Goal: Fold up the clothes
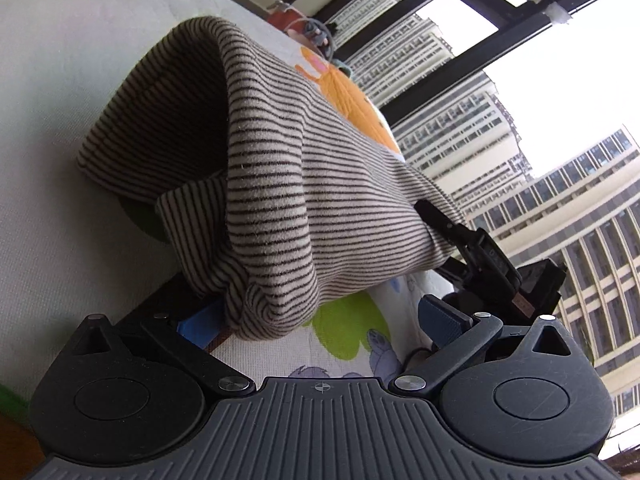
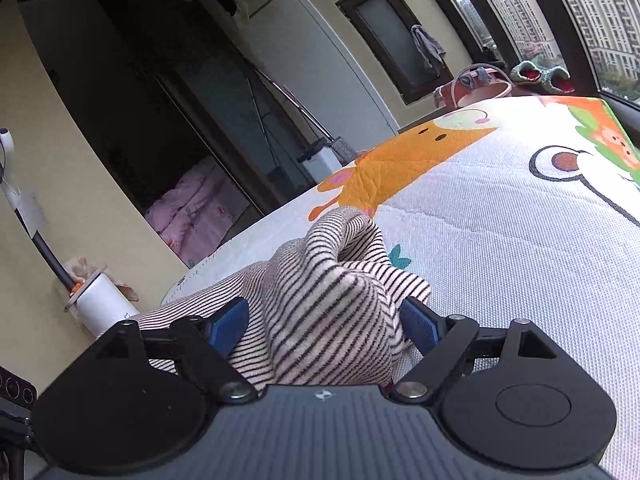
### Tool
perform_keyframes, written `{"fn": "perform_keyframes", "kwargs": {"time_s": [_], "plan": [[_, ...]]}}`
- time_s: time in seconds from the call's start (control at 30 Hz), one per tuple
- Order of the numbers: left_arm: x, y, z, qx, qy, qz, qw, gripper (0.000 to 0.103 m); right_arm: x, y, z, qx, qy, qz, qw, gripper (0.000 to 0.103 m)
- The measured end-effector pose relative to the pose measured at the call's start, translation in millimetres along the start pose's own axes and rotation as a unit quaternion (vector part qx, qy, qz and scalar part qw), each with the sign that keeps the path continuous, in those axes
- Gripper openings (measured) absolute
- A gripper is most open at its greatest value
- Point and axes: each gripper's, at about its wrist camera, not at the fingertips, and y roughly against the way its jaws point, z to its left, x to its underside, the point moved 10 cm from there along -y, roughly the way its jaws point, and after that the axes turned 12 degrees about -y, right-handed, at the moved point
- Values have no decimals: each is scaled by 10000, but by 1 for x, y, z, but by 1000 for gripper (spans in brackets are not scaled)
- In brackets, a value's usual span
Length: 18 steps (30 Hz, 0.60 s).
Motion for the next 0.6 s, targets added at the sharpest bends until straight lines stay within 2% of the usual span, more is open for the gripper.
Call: {"fn": "perform_keyframes", "kwargs": {"time_s": [0.1,0.17,0.2,0.23,0.27,0.3,0.37,0.43,0.53,0.6], "plan": [[-7,2,2,57,204,-17,9998,103,0,0,2,29,49,11,10000,85],[-11,3,5,7,243,-93,9997,98,-2,0,1,-14,-74,48,10000,89],[-14,6,7,-147,152,-154,9997,84,-3,1,1,-50,-178,71,9998,89],[-18,8,10,-301,60,-214,9993,58,-6,2,1,-88,-290,77,9995,90],[-21,11,12,-454,-31,-274,9986,48,-10,4,2,-133,-400,41,9991,90],[-26,13,14,-526,-84,-349,9980,44,-15,6,3,-184,-493,-19,9986,90],[-39,18,15,-554,-196,-544,9968,43,-24,9,6,-227,-532,-138,9982,90],[-56,22,10,-714,-550,-787,9928,42,-33,11,11,-193,-427,-263,9986,90],[-83,25,6,-1078,-1079,-1107,9821,41,-38,11,20,-252,-276,-292,9989,90],[-96,20,12,-1316,-1251,-1165,9765,40,-36,7,27,-233,-111,-269,9993,90]]}}
